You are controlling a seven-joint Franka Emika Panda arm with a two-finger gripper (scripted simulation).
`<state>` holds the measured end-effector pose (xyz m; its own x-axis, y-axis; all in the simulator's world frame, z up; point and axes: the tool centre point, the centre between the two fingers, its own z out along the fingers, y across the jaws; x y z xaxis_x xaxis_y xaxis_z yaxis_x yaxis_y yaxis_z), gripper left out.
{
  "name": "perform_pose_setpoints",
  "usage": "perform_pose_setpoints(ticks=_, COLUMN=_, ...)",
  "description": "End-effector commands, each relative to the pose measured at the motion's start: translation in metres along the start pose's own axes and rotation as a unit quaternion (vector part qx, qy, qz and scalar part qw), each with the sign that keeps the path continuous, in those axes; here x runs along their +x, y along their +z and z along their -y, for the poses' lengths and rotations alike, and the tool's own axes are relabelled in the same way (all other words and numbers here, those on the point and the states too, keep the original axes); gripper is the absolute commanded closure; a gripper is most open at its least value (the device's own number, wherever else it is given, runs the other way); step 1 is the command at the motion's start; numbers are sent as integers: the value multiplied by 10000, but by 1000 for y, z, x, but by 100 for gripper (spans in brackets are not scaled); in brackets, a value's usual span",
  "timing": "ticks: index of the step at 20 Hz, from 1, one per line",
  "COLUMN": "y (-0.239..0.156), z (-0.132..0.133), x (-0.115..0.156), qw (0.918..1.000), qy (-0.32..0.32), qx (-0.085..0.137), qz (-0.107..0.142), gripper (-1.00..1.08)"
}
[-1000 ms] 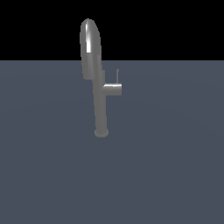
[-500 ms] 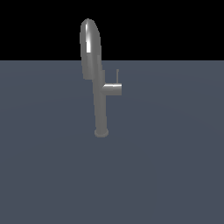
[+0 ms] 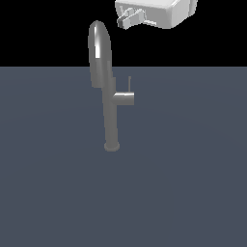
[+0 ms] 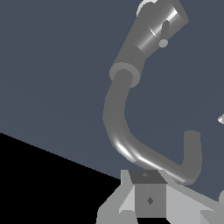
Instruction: Turn on the faucet by rotating a designated handle.
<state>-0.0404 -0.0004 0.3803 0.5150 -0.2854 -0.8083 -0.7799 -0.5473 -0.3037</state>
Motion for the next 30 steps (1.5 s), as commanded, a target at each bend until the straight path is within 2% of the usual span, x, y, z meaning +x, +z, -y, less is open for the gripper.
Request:
perform_pose_setpoints(ticks=1, y=0, z=3, x=17, qw=9989, qy=259, qx=282, qz=262, gripper=108)
perform_pose_setpoints(ticks=7, y=3, z=6, x=59, qw=9875, qy=889, qx=957, qz=886, gripper=108)
perform_pose_setpoints(ticks=12, y=10, z=5, x=93, qw=9687, qy=1403, qx=1505, qz=1391, gripper=108)
perform_pose_setpoints(ticks=17, y=19, z=2, x=118, qw=9481, qy=1799, qx=1926, qz=1778, gripper=108)
perform_pose_setpoints(ticks=24, y=30, z=-1, x=139, qw=9262, qy=2135, qx=2285, qz=2109, gripper=108)
perform_pose_setpoints(ticks=27, y=32, z=-1, x=143, qw=9213, qy=2201, qx=2355, qz=2175, gripper=108)
perform_pose_setpoints(ticks=30, y=33, z=-1, x=144, qw=9200, qy=2218, qx=2374, qz=2193, gripper=108)
